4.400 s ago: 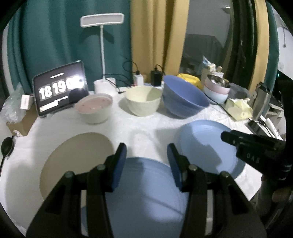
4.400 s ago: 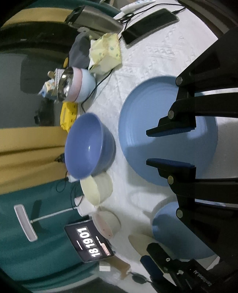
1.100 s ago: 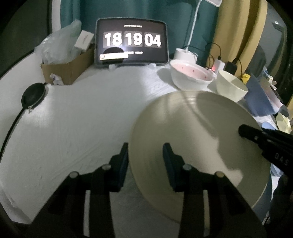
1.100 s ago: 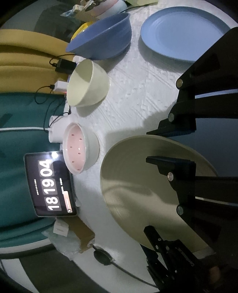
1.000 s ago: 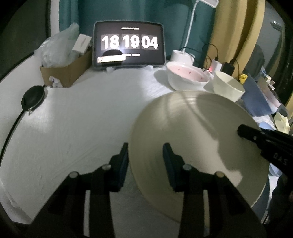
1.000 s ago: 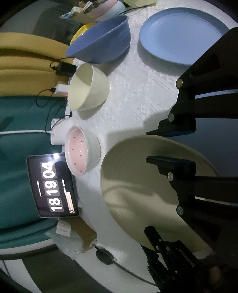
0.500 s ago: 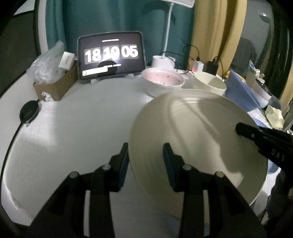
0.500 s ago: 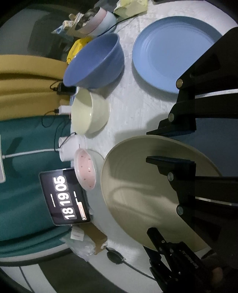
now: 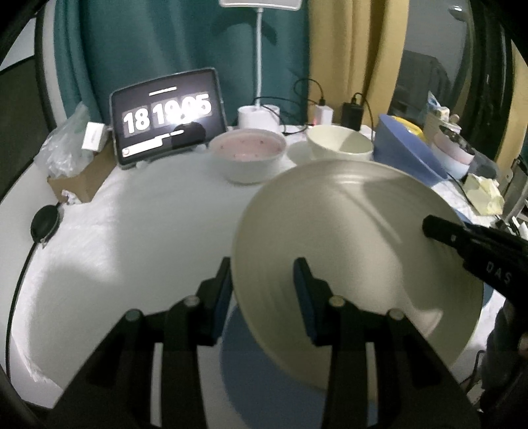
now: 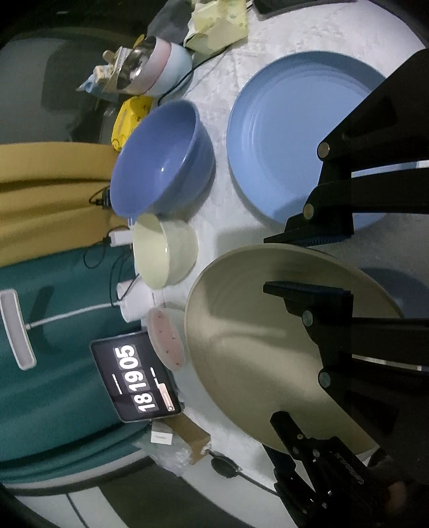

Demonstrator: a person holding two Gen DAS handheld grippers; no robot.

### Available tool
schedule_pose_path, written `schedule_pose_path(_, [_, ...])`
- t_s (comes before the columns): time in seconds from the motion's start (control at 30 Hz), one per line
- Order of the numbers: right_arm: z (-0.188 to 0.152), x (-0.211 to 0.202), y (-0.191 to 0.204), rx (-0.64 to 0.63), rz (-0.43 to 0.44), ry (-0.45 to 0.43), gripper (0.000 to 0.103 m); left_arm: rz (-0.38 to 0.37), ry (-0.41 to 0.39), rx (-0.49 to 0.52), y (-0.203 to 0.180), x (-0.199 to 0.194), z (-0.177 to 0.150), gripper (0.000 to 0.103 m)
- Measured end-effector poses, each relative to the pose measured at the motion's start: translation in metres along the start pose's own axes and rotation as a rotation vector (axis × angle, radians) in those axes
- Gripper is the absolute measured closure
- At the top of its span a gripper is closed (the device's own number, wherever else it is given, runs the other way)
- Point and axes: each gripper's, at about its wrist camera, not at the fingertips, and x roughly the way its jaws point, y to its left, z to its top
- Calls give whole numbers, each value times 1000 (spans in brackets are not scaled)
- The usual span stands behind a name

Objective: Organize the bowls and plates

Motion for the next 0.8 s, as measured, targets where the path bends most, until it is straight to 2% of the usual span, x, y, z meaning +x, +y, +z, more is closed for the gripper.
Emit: schedule_pose_path(0.8, [-15,-24,-94,124,-34,-37,81,-33,27,139,-98,6,9,65])
